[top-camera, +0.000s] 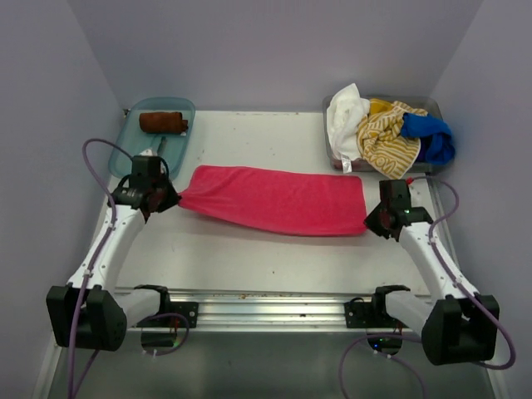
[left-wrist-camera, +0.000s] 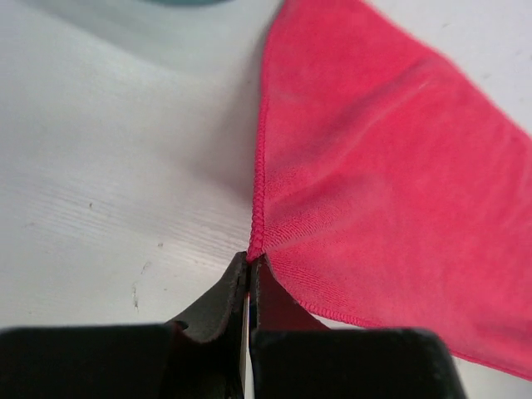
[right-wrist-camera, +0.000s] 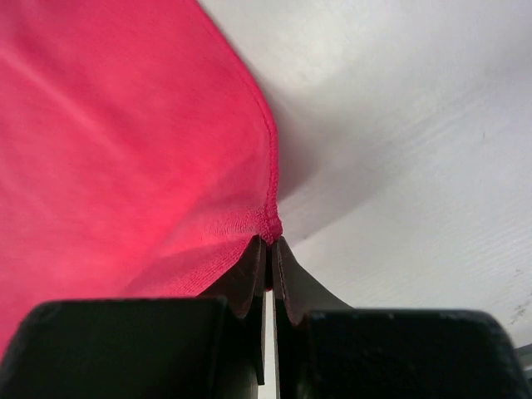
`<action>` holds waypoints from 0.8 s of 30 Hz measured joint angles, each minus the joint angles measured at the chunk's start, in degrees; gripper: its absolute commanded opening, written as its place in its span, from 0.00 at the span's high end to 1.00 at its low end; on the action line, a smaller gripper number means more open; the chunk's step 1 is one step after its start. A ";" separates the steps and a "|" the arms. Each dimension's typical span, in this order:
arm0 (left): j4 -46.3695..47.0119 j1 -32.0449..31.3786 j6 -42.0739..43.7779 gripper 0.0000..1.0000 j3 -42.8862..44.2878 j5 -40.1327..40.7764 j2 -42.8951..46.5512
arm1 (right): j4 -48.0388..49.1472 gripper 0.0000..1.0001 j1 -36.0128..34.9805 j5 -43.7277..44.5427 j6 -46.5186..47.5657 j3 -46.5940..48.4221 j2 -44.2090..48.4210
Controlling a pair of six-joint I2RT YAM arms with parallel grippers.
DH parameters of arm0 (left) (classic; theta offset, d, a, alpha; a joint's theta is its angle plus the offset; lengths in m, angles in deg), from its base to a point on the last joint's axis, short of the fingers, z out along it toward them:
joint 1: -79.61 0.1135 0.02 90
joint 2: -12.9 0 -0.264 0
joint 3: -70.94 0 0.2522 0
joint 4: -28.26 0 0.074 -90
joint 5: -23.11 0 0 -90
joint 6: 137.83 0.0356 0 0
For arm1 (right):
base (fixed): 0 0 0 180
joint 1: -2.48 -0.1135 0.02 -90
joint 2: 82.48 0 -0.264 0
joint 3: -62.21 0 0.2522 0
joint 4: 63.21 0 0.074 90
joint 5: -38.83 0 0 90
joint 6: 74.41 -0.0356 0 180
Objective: Roll the towels
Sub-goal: Flatten the towel
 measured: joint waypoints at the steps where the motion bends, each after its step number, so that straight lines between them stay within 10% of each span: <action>1: -0.63 0.00 0.35 1.00 2.67 0.00 0.02 | -1.01 1.00 0.00 0.37 0.59 3.04 1.42; 12: -4.26 0.11 4.17 1.00 29.03 -1.05 2.21 | -11.15 1.00 0.00 6.60 7.06 33.92 7.32; 24: -7.50 0.11 6.99 1.00 33.73 -3.04 16.55 | -24.46 1.00 -0.02 8.15 11.21 50.93 15.30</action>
